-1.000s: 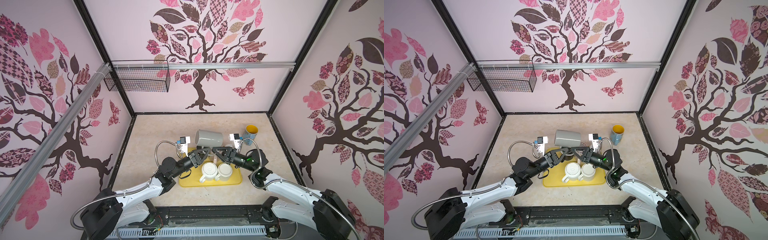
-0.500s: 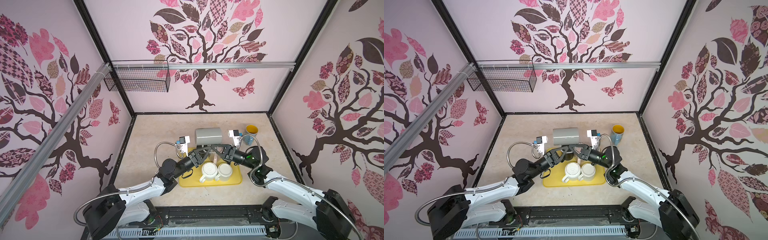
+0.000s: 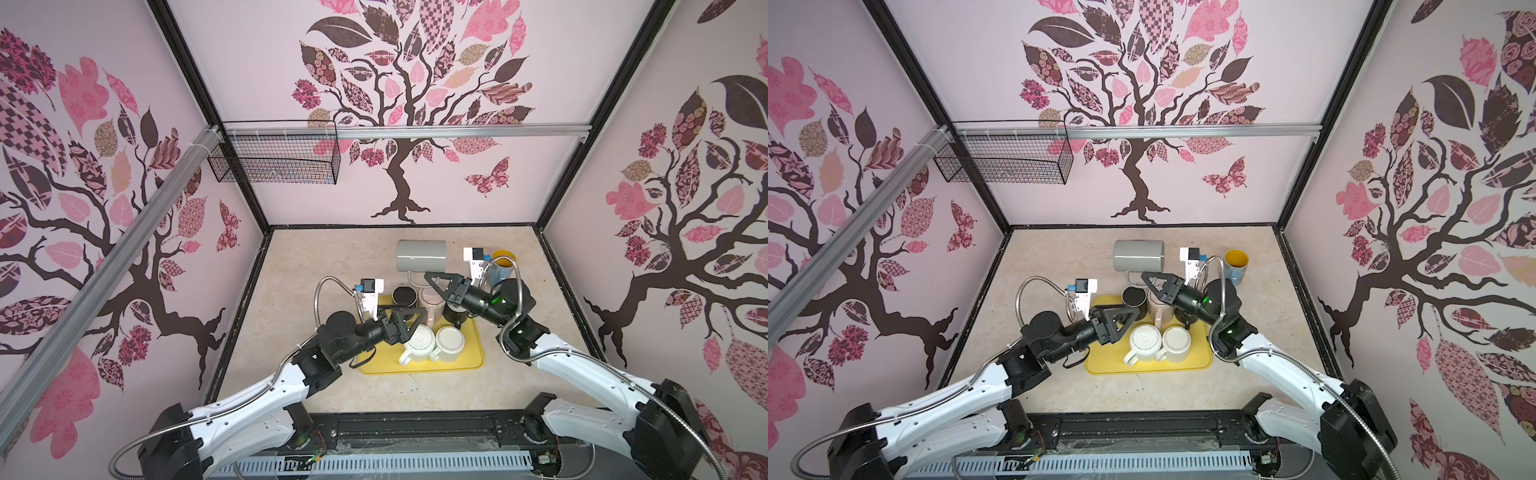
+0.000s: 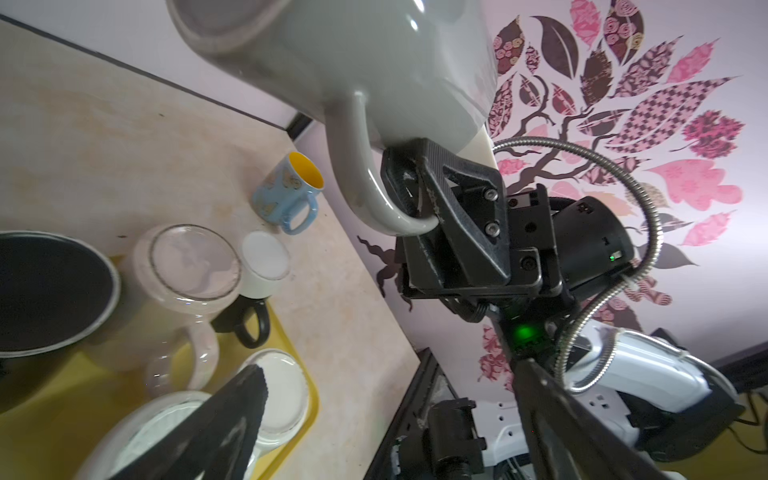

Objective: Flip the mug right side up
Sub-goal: 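Open the left gripper while the right gripper carries the grey mug toward the blue mug, then lower the grey mug opening-up beside the blue mug with the right gripper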

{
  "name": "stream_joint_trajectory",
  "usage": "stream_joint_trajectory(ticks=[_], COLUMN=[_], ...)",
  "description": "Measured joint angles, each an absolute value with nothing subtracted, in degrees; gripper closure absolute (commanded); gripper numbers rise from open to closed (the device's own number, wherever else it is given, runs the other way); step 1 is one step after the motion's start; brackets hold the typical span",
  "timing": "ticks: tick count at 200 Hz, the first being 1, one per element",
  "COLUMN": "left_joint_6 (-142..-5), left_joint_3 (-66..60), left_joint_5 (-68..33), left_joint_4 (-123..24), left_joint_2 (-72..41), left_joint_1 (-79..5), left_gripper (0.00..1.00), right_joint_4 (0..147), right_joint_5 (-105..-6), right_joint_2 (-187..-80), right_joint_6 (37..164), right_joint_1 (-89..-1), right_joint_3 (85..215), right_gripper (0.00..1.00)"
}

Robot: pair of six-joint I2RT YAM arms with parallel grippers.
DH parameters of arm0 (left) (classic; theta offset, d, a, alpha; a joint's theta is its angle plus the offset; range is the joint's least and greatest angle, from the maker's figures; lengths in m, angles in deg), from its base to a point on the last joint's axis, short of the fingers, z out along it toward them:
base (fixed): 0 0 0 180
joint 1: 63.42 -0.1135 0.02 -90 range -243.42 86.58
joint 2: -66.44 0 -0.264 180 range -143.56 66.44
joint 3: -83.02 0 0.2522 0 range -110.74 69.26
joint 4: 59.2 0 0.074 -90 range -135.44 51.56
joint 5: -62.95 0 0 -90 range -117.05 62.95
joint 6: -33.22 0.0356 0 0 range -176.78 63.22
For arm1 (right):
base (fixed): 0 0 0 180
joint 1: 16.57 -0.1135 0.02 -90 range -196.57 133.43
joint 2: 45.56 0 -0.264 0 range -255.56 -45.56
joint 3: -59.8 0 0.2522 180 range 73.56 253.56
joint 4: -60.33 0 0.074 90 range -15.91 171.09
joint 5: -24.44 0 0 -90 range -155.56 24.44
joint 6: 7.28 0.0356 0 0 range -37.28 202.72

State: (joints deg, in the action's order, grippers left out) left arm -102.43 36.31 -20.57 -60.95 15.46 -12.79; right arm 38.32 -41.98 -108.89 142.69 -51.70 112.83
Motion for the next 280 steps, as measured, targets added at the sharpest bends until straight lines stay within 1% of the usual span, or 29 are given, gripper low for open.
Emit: stream_joint_trajectory(ticks=[21, 52, 81, 124, 147, 207, 280], left_joint_6=[-97.86, -94.21, -92.42, -90.98, -90.8, -90.56, -90.12], left_joint_3=[33.27, 28.42, 28.44, 28.44, 28.44, 28.44, 28.48], left_joint_5=[-23.69, -24.22, -22.21, -21.55, -21.38, -21.66, -22.51], left_joint_4=[-49.38, -36.16, -30.67, -27.33, -26.26, -24.64, -24.34], left_joint_2=[19.87, 20.94, 23.22, 24.92, 25.29, 26.08, 25.91], left_joint_1=[-14.76, -19.09, -19.5, -19.52, -19.52, -19.59, -19.68], left_gripper=[0.04, 0.04, 0.04, 0.05, 0.04, 0.04, 0.05], right_joint_4=[50.86, 70.12, 83.13, 99.26, 104.0, 111.26, 113.11], right_joint_5=[-44.08, -48.98, -56.58, -64.93, -67.66, -75.86, -81.06], right_joint_2=[-109.35, -113.96, -118.84, -128.28, -133.52, -142.27, -149.17], right_joint_6=[136.61, 124.5, 114.67, 105.49, 102.23, 96.68, 93.45], right_joint_1=[-51.77, -51.77, -51.75, -48.84, -44.93, -36.58, -35.48], right_joint_3=[119.45, 133.5, 143.03, 155.71, 161.04, 166.18, 166.53], right_gripper=[1.0, 1.0, 1.0, 1.0, 1.0, 1.0, 1.0])
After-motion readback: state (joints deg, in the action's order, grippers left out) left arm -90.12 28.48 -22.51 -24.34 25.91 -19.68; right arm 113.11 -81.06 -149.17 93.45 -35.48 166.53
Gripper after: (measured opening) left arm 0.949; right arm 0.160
